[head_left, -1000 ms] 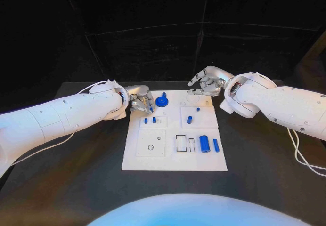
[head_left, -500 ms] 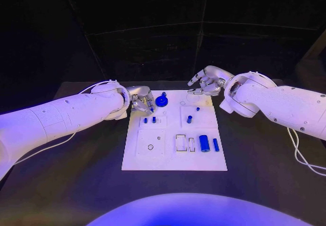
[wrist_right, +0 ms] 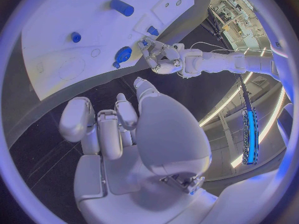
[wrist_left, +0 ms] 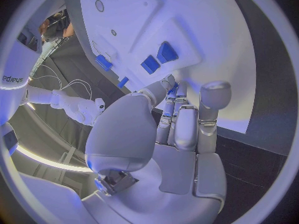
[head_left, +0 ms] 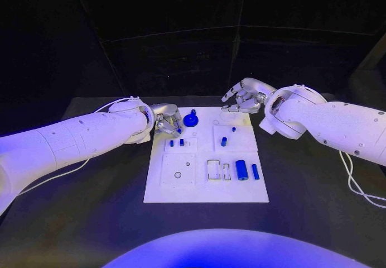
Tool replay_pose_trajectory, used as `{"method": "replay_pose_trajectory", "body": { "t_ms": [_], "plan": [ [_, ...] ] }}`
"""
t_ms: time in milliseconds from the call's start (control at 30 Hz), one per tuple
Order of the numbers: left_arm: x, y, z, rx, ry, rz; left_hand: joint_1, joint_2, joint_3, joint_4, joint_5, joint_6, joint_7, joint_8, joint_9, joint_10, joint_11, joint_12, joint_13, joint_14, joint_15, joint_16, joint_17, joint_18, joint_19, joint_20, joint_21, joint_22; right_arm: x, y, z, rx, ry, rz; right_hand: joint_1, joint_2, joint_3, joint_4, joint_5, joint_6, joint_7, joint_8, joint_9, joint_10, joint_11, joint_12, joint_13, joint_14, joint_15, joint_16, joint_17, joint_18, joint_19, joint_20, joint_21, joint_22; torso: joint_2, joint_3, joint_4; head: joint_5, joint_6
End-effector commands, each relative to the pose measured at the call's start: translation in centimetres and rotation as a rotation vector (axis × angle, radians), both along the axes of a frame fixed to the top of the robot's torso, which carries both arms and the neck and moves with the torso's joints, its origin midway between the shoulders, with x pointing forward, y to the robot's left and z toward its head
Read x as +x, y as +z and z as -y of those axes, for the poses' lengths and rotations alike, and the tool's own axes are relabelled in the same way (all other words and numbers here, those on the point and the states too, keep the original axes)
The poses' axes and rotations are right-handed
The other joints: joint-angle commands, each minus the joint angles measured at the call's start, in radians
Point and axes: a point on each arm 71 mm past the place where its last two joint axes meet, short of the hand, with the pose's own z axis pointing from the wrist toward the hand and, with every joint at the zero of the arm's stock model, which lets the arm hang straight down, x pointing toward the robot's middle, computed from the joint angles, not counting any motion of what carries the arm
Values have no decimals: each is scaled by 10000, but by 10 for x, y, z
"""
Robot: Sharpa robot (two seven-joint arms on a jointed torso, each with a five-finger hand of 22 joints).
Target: Assemble the parts on the task board
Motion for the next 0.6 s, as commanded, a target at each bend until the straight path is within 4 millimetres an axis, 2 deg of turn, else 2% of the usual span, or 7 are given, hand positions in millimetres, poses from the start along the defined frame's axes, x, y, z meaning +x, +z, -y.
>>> {"method": "replay_pose_trajectory", "body": {
  "t_ms": [33,333,533,600],
  "plan": [
    [-1,-4,0,208,24,-227,-115,-17,-19,-2,5,-88,100,-129,-43,-116,74,-128,-10,4,15,-37,-46,-139,-47,22,-7,-5,0,2,-1,50,25,112,28,88,-44,-42,73,20,12,44,-10,-80,12,-30,-18,670,-78,-49,903,126,-70,13,-58,-35,-5,-4,8,1,4],
    [-1,-3,-3,143,135,-41,-147,-337,-170,-124,4,-1246,289,-951,-195,-1304,345,-897,-21,-99,228,-157,-361,-107,-216,168,-403,-332,1,2,1,38,-23,117,24,76,-50,-42,82,9,15,41,-12,-184,14,-171,-150,656,-77,-84,844,148,-125,13,-115,-155,-6,-7,10,6,23],
    [0,-2,-7,141,245,35,-124,-340,-343,-126,5,-1478,346,-1133,-180,-1595,395,-1006,4,-110,273,-163,-410,-83,-251,217,-512,-426,1,1,3,-9,-79,66,26,71,-48,-40,93,-17,18,33,-16,-428,15,-505,-459,648,-76,-106,813,160,-156,13,-153,-221,-4,-13,9,9,25],
    [0,-2,-9,144,304,72,-121,-341,-376,-127,5,-1503,350,-1155,-178,-1623,398,-1011,8,-111,276,-162,-415,-79,-254,223,-524,-436,2,0,4,-74,-115,-27,58,82,-14,-32,95,-67,20,28,-17,-1027,16,-1389,-1270,557,-80,-312,504,240,-378,17,-407,-683,-5,-7,8,7,29]
  ]
}}
